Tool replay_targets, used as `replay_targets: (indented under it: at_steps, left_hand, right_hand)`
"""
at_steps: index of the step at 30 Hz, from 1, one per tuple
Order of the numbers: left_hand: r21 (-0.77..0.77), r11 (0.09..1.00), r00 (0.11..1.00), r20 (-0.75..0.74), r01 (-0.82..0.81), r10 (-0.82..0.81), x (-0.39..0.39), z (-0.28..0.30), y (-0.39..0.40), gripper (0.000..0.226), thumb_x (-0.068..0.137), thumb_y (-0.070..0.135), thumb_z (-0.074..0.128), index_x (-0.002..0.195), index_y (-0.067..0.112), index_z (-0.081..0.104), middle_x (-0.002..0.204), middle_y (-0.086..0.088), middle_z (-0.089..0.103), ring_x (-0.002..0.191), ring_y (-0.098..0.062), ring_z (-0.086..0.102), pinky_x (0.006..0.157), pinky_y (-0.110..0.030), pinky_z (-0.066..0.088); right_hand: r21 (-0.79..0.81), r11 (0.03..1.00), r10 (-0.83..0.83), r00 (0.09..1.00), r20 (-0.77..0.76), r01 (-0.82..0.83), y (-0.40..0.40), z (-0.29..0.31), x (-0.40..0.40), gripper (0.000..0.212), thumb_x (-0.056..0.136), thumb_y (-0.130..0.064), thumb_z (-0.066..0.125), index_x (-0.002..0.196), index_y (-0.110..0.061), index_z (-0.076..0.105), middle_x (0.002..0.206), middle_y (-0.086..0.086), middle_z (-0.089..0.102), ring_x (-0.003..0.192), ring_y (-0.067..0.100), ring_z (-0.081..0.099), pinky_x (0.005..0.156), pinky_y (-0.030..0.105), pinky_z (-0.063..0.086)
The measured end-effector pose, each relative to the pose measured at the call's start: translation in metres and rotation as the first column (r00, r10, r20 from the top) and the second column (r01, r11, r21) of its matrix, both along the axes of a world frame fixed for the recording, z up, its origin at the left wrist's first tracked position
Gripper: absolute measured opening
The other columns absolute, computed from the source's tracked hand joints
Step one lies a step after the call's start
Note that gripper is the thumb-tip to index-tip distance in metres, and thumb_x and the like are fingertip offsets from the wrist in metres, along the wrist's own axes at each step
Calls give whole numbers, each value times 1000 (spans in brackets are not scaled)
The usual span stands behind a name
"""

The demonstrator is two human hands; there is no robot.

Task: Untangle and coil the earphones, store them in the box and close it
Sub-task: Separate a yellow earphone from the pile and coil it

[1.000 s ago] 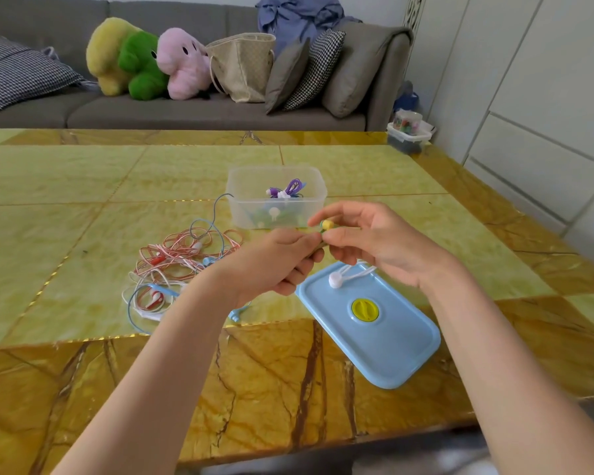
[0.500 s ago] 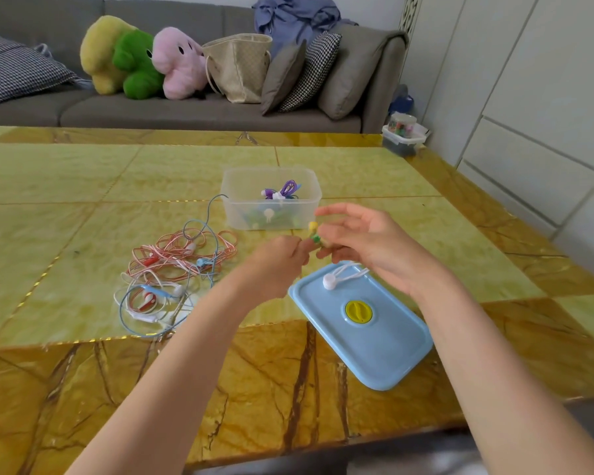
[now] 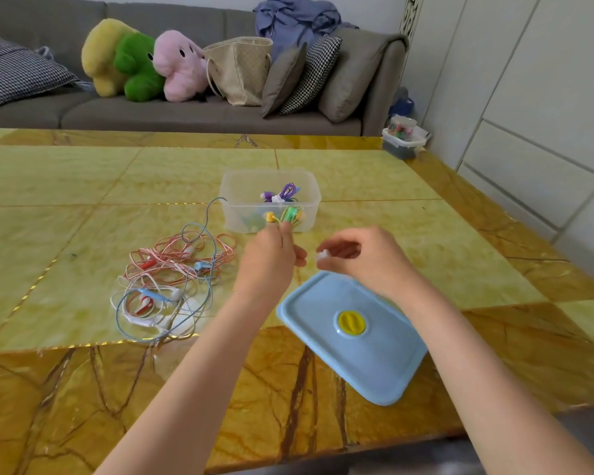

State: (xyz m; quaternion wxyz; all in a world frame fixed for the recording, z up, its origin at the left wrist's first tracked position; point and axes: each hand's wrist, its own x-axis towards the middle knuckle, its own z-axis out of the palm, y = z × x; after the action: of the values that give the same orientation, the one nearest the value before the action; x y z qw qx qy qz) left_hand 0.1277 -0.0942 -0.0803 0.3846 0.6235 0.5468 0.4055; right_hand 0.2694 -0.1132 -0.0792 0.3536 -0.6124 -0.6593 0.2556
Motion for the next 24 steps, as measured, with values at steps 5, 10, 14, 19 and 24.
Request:
replay_targets:
  at_steps: [5,10,14,19,24]
  left_hand:
    - [60,997,996,75,-52,48,13,-1,5,38,102,26,27,77,11,51,91,-14,68,89,-36,63,85,-49,49]
    - [63,993,988,125,-101,92,19,3,2,41,102,25,27,67,12,43,71,-6,54,74,-30,54,69,-32,45]
    - [72,989,984,136,-127,116,22,6,-1,42,102,25,28,62,14,38,60,2,42,54,-12,37,47,-22,28]
    - [-87,995,981,193,45,-27,24,5,0,45,102,24,29,65,10,49,46,4,53,46,-10,43,45,-20,33]
    - [-141,989,971,241,35,0,24,9,-1,45,102,23,27,64,10,46,56,-2,46,39,-7,40,37,-14,29]
  right_hand:
    - [6,1000,5,957,-291,-3,-4,6,-7,16,71,-12,80,73,-21,67,65,-6,64,57,-2,56,58,13,44]
    - [60,996,-29,903,-428,60,-8,10,-15,18,71,-9,80,70,-15,63,61,-2,63,53,2,55,51,14,43]
    - [65,991,-69,864,-498,117,-8,10,-22,23,69,-7,80,67,-11,57,59,-1,58,46,-3,48,48,10,37]
    - [10,978,-157,773,-615,207,-7,12,-16,22,71,-8,79,68,-11,56,65,7,60,49,5,47,48,14,38]
    - [-113,991,-131,665,-735,70,-11,16,-12,14,77,-9,73,83,-8,60,60,0,63,52,7,55,53,17,45]
